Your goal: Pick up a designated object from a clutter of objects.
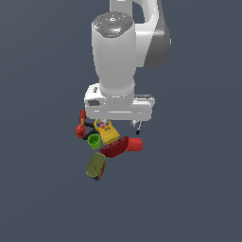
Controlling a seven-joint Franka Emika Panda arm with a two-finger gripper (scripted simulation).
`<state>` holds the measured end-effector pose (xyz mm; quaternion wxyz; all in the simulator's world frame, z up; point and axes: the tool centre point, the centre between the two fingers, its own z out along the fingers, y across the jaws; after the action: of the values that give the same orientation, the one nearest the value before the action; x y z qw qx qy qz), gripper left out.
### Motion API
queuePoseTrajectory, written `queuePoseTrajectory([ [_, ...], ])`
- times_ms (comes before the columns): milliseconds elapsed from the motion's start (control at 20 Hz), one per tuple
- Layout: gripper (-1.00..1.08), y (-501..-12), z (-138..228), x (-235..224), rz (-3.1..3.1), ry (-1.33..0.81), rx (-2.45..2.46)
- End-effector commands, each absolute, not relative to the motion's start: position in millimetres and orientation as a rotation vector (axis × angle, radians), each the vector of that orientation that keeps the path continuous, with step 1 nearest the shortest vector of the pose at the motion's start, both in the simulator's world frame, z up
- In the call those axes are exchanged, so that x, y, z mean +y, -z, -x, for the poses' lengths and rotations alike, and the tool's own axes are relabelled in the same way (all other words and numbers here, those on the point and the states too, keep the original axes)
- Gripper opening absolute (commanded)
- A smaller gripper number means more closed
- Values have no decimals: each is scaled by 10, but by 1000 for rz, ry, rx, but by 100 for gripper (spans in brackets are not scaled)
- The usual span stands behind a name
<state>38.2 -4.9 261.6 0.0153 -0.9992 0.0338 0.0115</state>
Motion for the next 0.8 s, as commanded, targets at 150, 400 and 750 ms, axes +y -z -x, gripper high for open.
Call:
queuePoseTrajectory([
  [150, 100, -2250, -672, -305, 3106, -27, 212],
  [400, 100, -1847, -916, -581, 3104, -17, 317],
  [750, 100, -1383, -1117, -890, 3104, -7, 425],
])
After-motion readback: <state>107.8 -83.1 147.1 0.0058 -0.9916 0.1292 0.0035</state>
